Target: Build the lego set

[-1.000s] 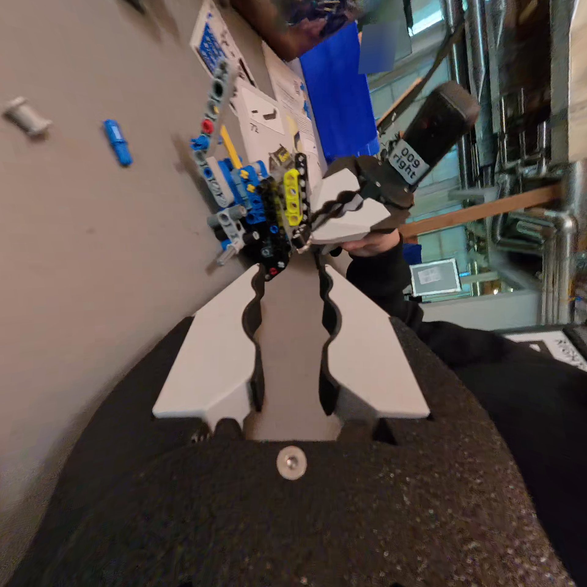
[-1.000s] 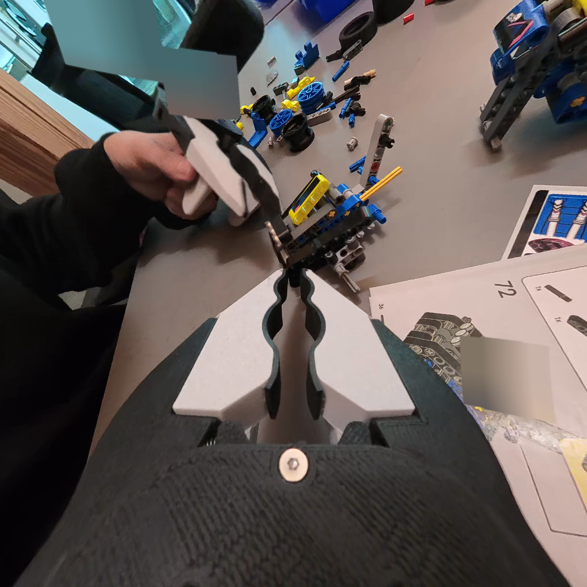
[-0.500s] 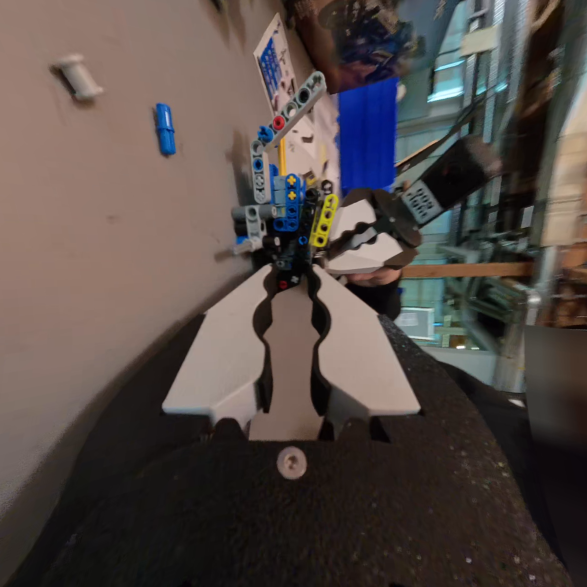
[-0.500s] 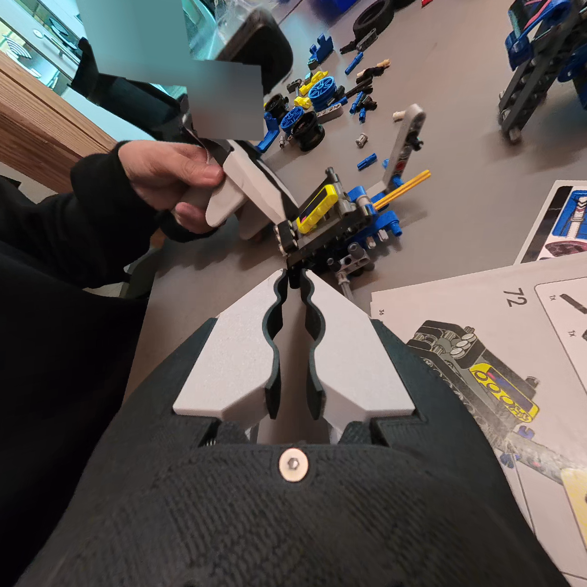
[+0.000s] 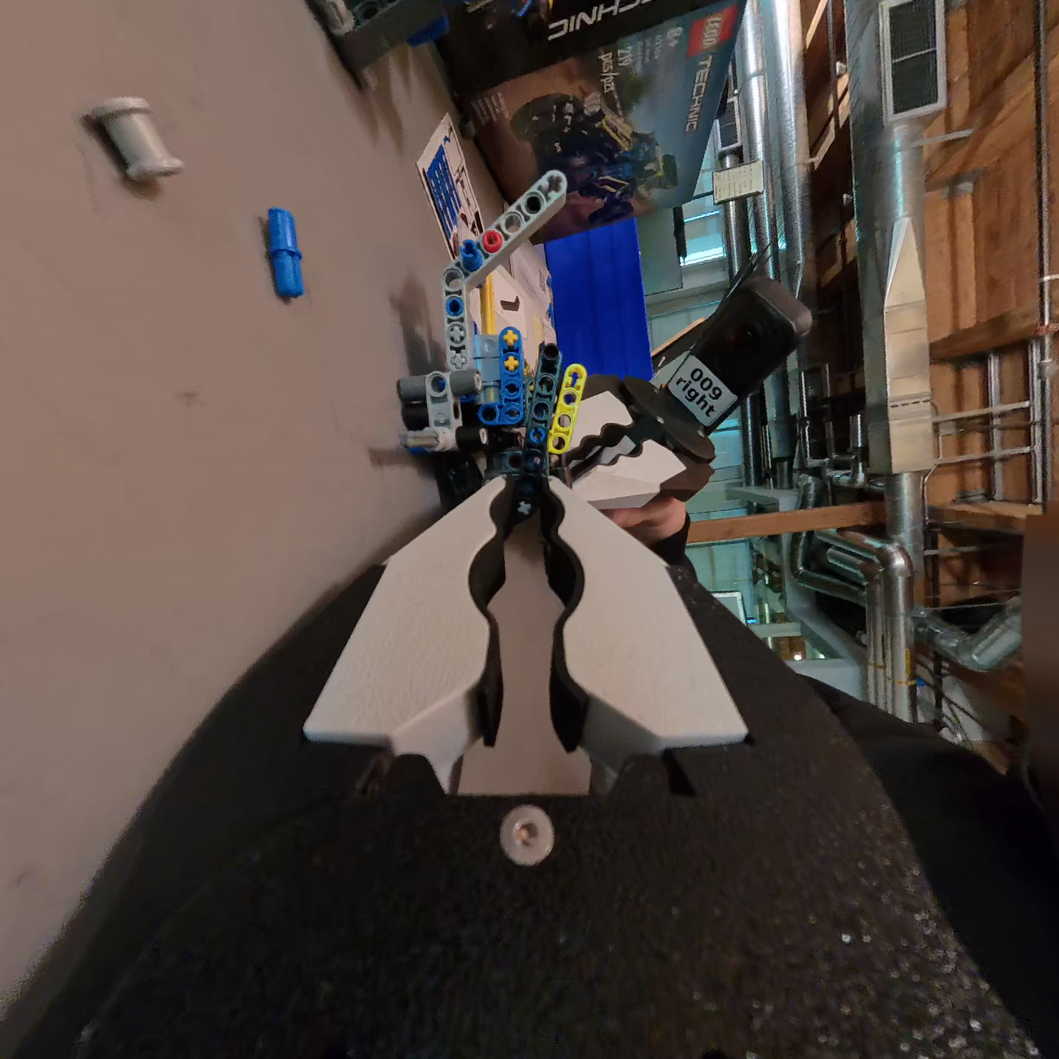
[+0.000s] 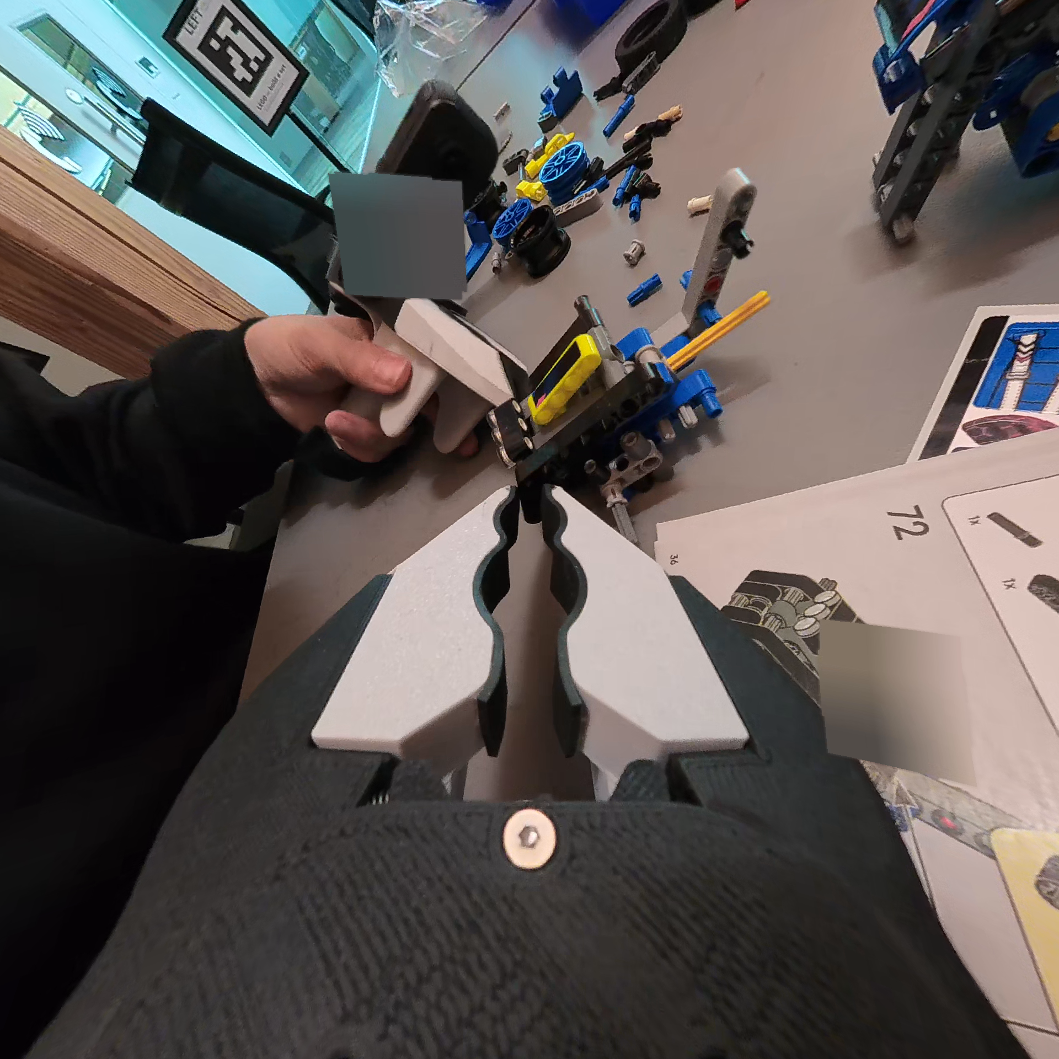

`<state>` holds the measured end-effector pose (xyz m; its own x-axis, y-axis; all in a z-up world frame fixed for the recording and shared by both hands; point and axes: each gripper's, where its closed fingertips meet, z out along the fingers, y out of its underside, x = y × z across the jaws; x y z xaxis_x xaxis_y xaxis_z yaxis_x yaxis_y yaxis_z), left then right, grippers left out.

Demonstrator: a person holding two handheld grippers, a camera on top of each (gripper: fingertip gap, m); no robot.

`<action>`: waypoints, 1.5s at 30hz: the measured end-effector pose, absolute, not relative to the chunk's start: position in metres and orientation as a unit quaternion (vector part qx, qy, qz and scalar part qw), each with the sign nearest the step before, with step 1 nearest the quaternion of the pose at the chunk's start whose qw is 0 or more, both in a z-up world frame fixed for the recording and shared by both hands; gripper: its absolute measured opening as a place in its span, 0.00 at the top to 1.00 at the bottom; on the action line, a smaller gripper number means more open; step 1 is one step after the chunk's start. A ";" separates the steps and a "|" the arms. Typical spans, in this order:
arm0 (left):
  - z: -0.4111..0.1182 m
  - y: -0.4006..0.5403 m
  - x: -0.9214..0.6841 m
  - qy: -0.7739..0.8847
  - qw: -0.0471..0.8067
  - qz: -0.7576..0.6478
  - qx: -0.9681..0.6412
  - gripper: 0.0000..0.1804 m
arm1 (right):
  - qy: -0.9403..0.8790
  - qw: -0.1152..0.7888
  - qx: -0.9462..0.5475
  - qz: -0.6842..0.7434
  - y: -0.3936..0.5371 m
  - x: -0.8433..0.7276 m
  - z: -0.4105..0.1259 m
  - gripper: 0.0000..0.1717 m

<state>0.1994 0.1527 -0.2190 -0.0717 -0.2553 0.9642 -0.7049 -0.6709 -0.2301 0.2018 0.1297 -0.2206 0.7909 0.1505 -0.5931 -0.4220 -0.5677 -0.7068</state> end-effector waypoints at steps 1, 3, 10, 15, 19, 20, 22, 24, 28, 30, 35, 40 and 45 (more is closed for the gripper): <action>-0.219 0.153 0.199 -0.369 0.174 0.635 0.656 0.97 | 0.084 0.458 -0.828 0.312 0.130 0.203 -0.221 0.97; -0.220 0.153 0.199 -0.371 0.173 0.635 0.656 0.97 | 0.086 0.459 -0.827 0.313 0.129 0.203 -0.220 0.97; -0.216 0.154 0.198 -0.356 0.200 0.639 0.652 0.98 | 0.084 0.443 -0.825 0.342 0.126 0.199 -0.223 0.97; -0.209 0.152 0.201 -0.335 0.214 0.660 0.637 0.98 | 0.062 0.463 -0.825 0.320 0.124 0.196 -0.217 0.97; -0.197 0.149 0.197 -0.325 0.225 0.682 0.615 0.97 | 0.043 0.493 -0.810 0.315 0.121 0.195 -0.205 0.97; -0.194 0.148 0.195 -0.325 0.227 0.688 0.608 0.97 | 0.035 0.501 -0.806 0.313 0.121 0.193 -0.202 0.97; -0.187 0.148 0.194 -0.322 0.225 0.698 0.598 0.97 | 0.017 0.520 -0.799 0.301 0.121 0.192 -0.196 0.97; -0.184 0.148 0.195 -0.322 0.219 0.704 0.594 0.97 | 0.001 0.531 -0.797 0.287 0.120 0.190 -0.192 0.97; -0.184 0.148 0.197 -0.320 0.182 0.719 0.589 0.97 | -0.028 0.535 -0.811 0.234 0.121 0.193 -0.195 0.97; -0.183 0.150 0.196 -0.323 0.167 0.725 0.585 0.97 | -0.041 0.538 -0.815 0.213 0.123 0.192 -0.196 0.97; -0.180 0.153 0.197 -0.323 0.159 0.732 0.578 0.97 | -0.062 0.549 -0.814 0.176 0.127 0.189 -0.194 0.97; -0.172 0.157 0.197 -0.300 0.170 0.752 0.562 0.97 | -0.047 0.573 -0.798 0.179 0.130 0.191 -0.185 0.97; -0.169 0.162 0.195 -0.273 0.174 0.762 0.561 0.97 | -0.033 0.587 -0.793 0.160 0.135 0.188 -0.182 0.97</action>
